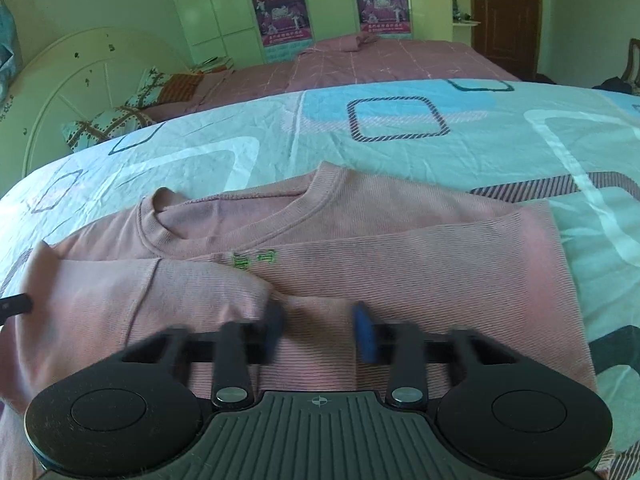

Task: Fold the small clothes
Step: 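Grasp the other side edge with the left gripper and fold it inward, then open both grippers and move them to the sweatshirt hem, then grasp the hem with both grippers and fold it up over the collar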

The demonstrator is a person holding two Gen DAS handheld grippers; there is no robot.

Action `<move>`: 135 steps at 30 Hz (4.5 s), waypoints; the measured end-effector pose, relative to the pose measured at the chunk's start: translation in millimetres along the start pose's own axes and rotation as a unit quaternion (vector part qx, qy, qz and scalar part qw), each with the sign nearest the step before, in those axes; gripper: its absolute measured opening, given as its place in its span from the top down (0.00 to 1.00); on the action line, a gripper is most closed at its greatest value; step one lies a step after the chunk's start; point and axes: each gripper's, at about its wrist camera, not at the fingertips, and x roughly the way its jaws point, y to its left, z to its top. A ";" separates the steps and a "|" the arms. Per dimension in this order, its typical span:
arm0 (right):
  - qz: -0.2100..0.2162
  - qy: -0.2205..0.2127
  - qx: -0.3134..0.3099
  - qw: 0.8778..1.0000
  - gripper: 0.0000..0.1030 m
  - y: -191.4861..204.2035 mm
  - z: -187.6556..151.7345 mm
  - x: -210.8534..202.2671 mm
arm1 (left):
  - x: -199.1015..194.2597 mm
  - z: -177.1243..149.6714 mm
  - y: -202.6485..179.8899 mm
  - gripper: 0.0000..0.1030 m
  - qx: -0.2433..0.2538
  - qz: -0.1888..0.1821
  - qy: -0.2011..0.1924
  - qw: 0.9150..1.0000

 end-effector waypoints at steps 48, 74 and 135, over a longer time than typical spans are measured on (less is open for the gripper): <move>0.053 0.023 -0.107 0.993 0.68 29.4 -83.0 -83.8 | -111.1 -128.0 -96.8 0.37 0.099 -0.044 0.023 0.994; 0.005 0.013 -0.081 0.997 0.68 52.6 -191.3 -177.8 | -189.3 -191.1 -53.0 0.36 0.146 -0.093 0.035 0.984; -0.122 0.025 0.042 0.991 0.53 -33.5 -300.8 -283.9 | -260.7 -251.1 63.1 0.58 0.103 -0.093 0.085 0.987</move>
